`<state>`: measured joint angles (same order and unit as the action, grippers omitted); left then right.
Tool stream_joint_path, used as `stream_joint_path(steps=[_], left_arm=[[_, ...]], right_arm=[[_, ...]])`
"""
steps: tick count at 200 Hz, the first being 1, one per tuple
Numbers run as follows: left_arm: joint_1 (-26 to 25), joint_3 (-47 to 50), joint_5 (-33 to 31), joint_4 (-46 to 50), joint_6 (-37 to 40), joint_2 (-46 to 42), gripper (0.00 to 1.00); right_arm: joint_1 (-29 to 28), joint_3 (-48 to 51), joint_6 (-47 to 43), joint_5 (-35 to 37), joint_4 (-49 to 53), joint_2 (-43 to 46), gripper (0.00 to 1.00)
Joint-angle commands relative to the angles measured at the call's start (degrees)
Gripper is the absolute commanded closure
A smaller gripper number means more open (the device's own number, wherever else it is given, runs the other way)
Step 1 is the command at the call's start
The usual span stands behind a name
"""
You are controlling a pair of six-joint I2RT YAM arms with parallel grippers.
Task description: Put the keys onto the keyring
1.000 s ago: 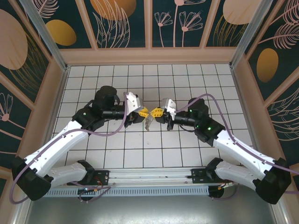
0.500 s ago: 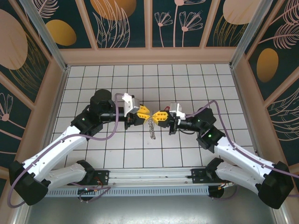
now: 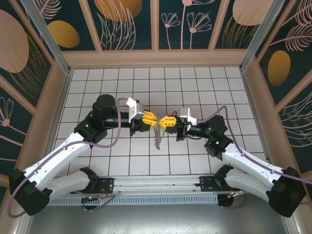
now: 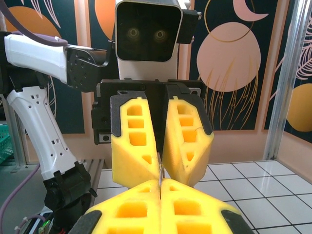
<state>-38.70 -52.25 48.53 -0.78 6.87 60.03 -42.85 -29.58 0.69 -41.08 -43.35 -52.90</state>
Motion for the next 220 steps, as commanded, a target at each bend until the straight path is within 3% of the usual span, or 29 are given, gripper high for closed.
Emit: stream_joint_path(steps=[1,46,69,119,155,220], left_arm=[[-0.23,0.90,1.55,-3.03,-1.17,-0.18,0.81],[-0.17,1.44,3.15,-5.19,-2.39,0.61,0.88],[-0.16,1.70,3.80,-5.90,-2.70,0.96,1.00],[-0.23,1.93,2.74,-5.67,-2.36,0.26,1.00],[-0.23,0.93,-0.42,-2.48,0.23,-0.26,1.00],[-0.20,0.03,-3.53,0.91,2.70,0.22,1.00]], right_arm=[[-0.13,0.23,1.26,-1.64,-5.54,-0.31,1.00],[-0.13,0.65,1.16,-1.28,-5.87,-0.56,1.00],[-0.13,0.84,1.16,-1.07,-5.78,-0.71,1.00],[-0.13,0.32,0.12,1.79,-2.95,-0.49,1.00],[-0.12,-0.33,-2.36,5.65,3.51,1.82,0.78],[-0.13,-3.93,-9.11,12.17,16.63,3.39,0.74]])
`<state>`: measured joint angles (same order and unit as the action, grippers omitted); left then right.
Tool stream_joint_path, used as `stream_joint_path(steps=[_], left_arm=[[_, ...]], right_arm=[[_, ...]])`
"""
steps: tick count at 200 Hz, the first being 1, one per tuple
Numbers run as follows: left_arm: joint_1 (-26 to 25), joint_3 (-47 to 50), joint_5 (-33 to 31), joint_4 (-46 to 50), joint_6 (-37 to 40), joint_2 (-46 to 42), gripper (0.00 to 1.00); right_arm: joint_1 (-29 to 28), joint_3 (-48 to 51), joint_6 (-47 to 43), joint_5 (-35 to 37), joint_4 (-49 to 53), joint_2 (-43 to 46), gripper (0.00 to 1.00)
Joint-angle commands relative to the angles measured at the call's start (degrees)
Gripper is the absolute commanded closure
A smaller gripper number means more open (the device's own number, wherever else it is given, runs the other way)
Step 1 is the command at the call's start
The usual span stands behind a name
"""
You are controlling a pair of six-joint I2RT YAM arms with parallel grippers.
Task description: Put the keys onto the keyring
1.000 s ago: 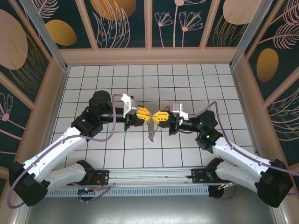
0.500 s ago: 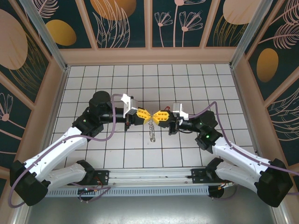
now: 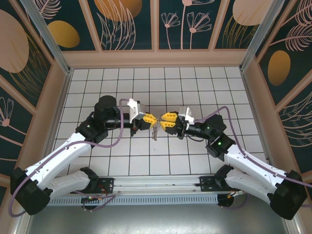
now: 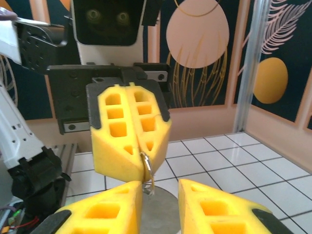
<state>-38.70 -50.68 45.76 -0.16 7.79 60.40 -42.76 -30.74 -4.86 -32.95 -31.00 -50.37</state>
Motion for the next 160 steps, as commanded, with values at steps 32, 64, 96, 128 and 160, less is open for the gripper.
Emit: stream_joint_path(steps=[32,64,96,128,160], left_arm=[[-0.20,-1.33,-1.10,0.25,1.76,0.09,1.00],[-0.23,-1.01,-1.38,0.17,1.61,0.15,1.00],[-0.18,-0.77,-1.55,0.17,1.64,0.33,1.00],[-0.16,-0.65,-1.52,0.08,1.60,0.42,1.00],[-0.21,-0.62,-1.71,0.08,1.56,0.43,1.00]], right_arm=[[-0.27,-4.10,-4.79,3.43,4.45,-0.29,0.74],[-0.26,-4.74,-5.16,1.61,4.47,-1.71,0.74],[-0.43,-4.84,-5.15,0.45,4.41,-2.29,0.75],[-0.56,-5.16,-5.32,-0.34,4.44,-3.02,0.80],[-0.82,-5.72,-5.73,-1.20,4.64,-3.77,0.85]])
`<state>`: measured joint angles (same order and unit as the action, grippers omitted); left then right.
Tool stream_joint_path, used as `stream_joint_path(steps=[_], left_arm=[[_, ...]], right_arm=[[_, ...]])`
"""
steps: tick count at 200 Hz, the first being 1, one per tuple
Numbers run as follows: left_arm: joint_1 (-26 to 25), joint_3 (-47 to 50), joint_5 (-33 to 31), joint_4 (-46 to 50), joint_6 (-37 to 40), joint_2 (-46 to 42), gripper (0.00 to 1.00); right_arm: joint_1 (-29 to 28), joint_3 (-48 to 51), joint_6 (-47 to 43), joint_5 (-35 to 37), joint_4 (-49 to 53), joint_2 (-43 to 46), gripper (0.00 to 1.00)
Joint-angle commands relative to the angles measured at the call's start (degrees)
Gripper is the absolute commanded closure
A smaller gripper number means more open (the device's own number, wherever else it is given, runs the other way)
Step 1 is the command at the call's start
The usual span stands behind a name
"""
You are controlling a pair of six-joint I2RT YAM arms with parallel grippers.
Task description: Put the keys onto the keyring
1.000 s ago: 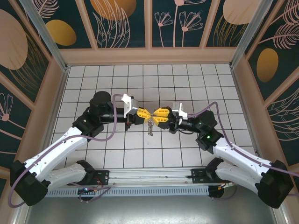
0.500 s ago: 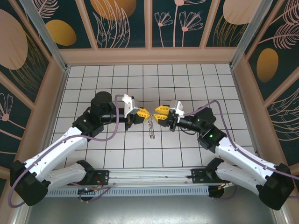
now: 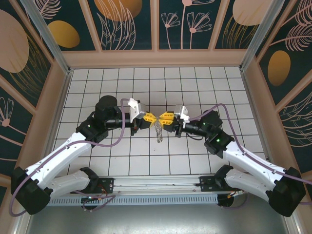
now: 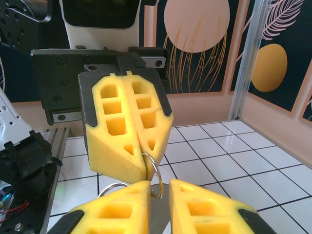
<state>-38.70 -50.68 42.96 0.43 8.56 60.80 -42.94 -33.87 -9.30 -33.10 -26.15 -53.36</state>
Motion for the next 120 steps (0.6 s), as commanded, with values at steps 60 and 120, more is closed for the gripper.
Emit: stream_joint_path(steps=[60,120], left_arm=[[-0.21,-0.55,1.10,-0.14,0.76,0.11,1.00],[-0.23,-0.24,2.77,-0.75,0.06,0.12,0.83]], right_arm=[[-1.31,-3.05,-2.11,-1.63,0.44,-1.32,1.00],[-1.53,-3.03,-2.55,-3.02,0.14,-1.74,1.00]])
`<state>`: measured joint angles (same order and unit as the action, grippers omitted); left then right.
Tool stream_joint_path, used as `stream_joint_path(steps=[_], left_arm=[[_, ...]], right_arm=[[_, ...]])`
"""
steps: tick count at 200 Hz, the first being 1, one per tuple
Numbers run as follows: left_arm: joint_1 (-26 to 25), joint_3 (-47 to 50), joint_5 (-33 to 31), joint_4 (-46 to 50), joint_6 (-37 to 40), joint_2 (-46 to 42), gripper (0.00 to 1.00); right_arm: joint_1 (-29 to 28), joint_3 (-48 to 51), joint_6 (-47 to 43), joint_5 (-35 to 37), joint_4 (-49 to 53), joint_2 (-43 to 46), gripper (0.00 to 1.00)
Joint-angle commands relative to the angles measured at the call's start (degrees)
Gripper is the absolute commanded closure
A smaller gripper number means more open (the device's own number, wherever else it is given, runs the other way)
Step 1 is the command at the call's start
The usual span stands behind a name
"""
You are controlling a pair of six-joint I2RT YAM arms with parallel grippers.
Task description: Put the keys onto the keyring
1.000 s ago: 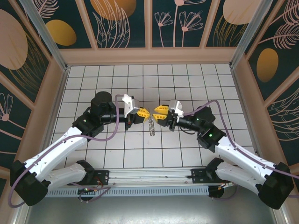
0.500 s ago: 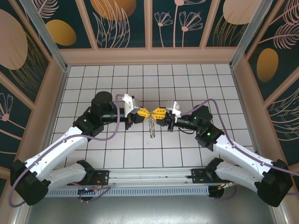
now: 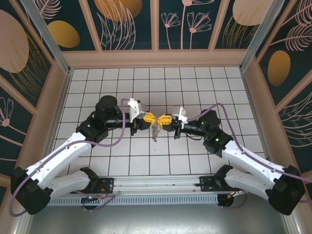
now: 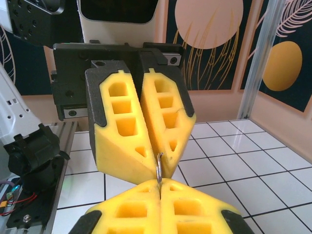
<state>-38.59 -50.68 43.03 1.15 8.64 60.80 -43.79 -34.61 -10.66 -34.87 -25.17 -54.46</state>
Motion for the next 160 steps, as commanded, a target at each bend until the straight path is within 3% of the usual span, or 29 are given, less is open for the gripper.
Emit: stream_joint_path(steps=[1,20,59,124,141,160], left_arm=[[-0.34,-0.22,2.73,-1.53,-0.03,0.12,0.82],[-0.32,0.05,3.20,-2.15,-0.31,0.07,0.81],[-0.30,0.26,3.14,-1.76,0.01,-0.13,1.00],[-0.32,0.85,1.58,-2.46,-0.03,-1.37,1.00],[-0.32,1.36,0.33,-2.94,-0.01,-1.63,1.00],[-0.32,2.42,-1.91,-3.52,-0.07,-1.86,1.00]], right_arm=[[-0.68,-2.30,-1.20,-1.29,-0.85,-0.69,1.00],[-0.74,-2.56,-1.30,-1.87,-0.83,-1.06,1.00],[-0.75,-2.48,-0.95,-2.45,-1.97,-0.98,1.00],[-0.77,-1.47,-0.16,-0.38,-2.17,0.00,1.00],[-0.72,-0.61,0.70,1.64,-1.94,1.14,0.80],[-0.66,0.95,2.11,3.95,-0.83,3.55,0.64]])
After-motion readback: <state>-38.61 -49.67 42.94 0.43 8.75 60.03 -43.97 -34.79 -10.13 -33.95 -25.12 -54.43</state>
